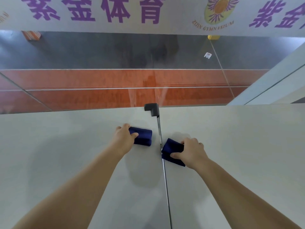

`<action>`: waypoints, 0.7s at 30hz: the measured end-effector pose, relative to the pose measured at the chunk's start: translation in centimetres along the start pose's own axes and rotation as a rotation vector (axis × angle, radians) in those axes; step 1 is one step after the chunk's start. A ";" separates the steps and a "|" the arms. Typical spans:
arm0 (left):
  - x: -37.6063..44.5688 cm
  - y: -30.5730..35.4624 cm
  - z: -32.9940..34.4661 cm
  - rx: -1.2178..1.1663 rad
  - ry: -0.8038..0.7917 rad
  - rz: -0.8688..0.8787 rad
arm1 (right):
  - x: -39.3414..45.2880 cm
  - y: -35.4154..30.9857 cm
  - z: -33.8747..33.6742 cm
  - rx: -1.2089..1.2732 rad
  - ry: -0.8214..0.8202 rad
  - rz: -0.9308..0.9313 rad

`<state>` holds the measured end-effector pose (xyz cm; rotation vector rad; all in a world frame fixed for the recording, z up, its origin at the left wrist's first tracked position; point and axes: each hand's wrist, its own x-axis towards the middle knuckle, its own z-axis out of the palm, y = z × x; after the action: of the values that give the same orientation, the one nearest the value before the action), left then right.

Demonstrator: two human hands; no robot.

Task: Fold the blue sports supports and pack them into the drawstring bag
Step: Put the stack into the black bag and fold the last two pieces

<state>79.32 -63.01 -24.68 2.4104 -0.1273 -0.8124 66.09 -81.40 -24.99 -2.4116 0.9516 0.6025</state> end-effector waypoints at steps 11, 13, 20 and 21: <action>-3.7 -1.9 2.6 -0.122 -0.072 -0.042 | -3.3 0.7 1.1 0.183 0.029 -0.167; -4.5 -2.4 2.6 -0.122 -0.063 -0.007 | -3.9 0.9 1.3 0.211 0.040 -0.200; -8.1 -4.7 2.2 -0.280 -0.024 -0.004 | -5.7 2.0 0.5 0.306 0.049 -0.234; -8.5 -5.0 2.1 -0.279 -0.006 0.005 | -6.0 2.0 0.3 0.321 0.046 -0.240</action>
<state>70.78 -57.66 -24.38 2.1442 -0.0204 -0.7802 60.61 -79.47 -22.49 -2.2115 0.7007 0.2833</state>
